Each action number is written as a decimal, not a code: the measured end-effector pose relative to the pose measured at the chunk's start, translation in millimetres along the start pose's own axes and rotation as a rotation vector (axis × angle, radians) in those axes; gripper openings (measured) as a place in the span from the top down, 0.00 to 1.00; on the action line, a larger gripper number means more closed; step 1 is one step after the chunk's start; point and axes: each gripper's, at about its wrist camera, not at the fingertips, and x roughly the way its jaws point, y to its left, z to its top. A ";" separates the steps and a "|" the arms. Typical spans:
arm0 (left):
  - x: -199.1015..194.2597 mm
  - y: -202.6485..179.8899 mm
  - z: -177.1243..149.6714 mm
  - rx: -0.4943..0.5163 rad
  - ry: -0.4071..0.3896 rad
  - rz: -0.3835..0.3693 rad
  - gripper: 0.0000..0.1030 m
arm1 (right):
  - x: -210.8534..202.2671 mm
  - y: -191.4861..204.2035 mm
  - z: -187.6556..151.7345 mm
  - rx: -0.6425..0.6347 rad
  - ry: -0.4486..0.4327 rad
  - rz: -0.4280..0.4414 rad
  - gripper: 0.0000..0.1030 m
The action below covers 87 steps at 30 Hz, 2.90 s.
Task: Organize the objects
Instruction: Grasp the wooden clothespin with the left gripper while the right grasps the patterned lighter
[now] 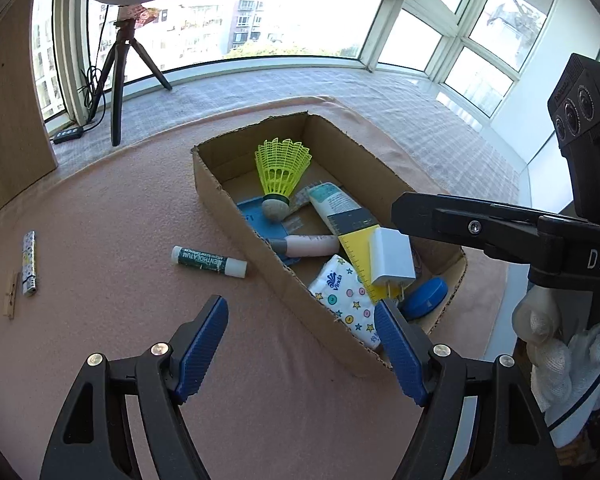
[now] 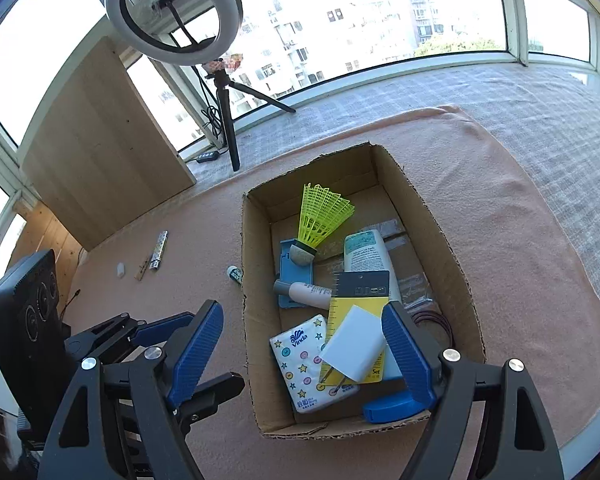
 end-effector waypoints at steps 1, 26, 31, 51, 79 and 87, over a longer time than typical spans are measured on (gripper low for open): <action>-5.3 10.0 -2.7 -0.017 -0.004 0.015 0.24 | 1.6 6.1 1.2 -0.010 -0.002 0.005 0.24; -81.5 249.6 -37.4 -0.284 -0.048 0.302 0.28 | 100.1 165.3 61.1 -0.151 0.006 0.138 0.24; -63.0 280.3 -32.8 -0.296 -0.008 0.315 0.37 | 147.5 190.3 76.0 -0.163 0.104 0.138 0.24; 2.6 322.2 -30.2 -0.325 0.043 0.320 0.76 | 285.1 248.0 64.7 -0.227 0.341 0.096 0.44; -28.6 301.6 -83.1 -0.425 0.013 0.301 0.87 | 256.9 241.6 19.1 -0.460 0.308 -0.042 0.80; -39.8 253.7 -105.6 -0.408 0.012 0.302 0.87 | 215.9 209.8 -12.9 -0.396 0.300 -0.003 0.80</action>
